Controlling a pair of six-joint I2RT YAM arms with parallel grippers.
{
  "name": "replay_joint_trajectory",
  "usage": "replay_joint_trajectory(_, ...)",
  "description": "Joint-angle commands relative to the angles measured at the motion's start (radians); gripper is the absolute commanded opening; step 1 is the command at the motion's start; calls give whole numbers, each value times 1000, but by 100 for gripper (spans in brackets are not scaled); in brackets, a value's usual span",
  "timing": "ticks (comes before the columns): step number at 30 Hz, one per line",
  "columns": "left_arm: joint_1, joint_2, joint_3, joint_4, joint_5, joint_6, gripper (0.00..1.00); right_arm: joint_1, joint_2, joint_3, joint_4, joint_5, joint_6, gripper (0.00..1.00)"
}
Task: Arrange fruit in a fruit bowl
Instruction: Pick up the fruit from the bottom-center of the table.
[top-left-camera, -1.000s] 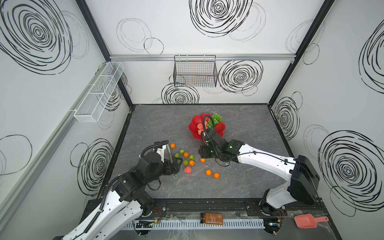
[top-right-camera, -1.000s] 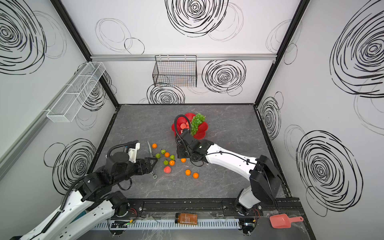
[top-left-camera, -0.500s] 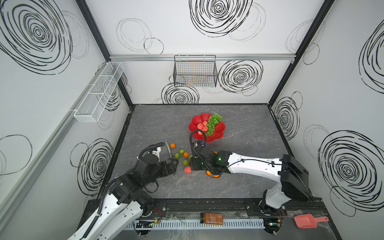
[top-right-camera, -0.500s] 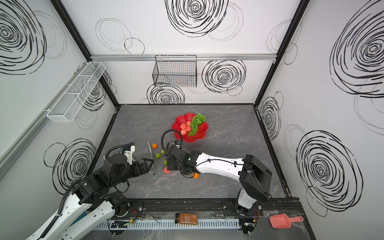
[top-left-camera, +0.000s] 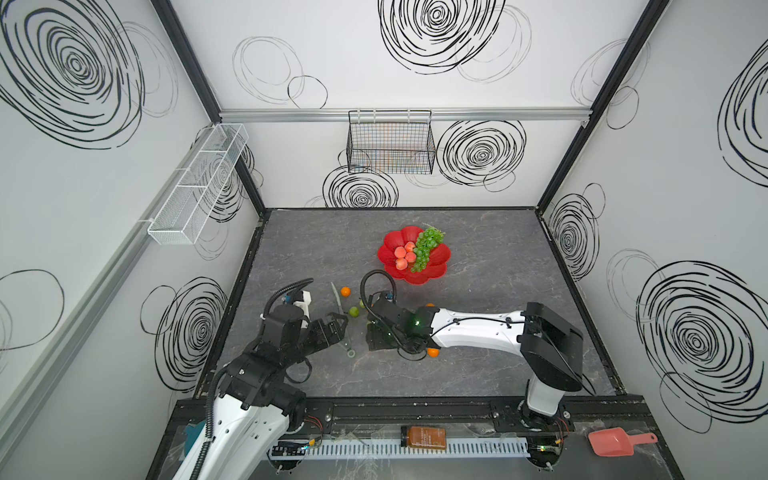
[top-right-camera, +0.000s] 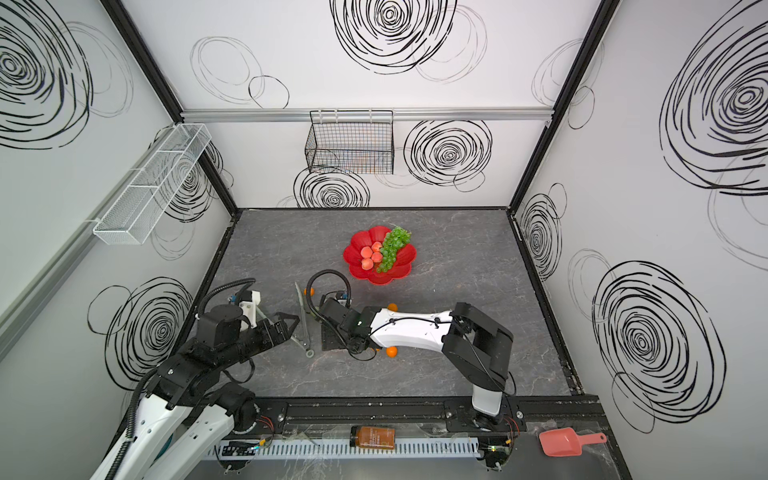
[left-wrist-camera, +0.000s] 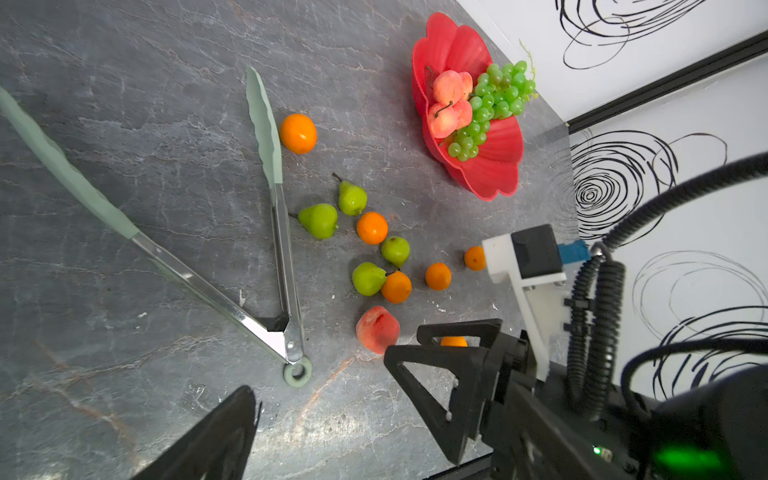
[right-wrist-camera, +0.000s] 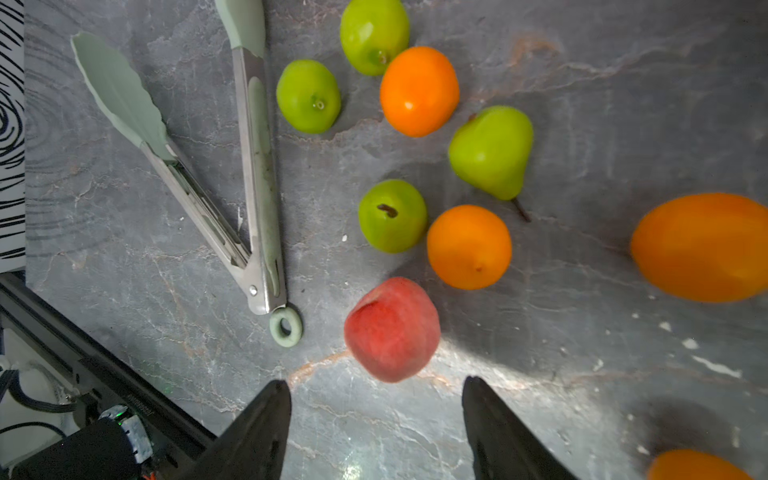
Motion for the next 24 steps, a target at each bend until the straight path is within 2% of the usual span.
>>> replay_joint_trajectory(1, 6, -3, 3, 44, 25, 32, 96, 7, 27, 31, -6, 0, 4, 70)
replay_joint_trajectory(24, 2, 7, 9, 62, 44, 48, 96, -4, 160, 142, -96, 29, -36, 65)
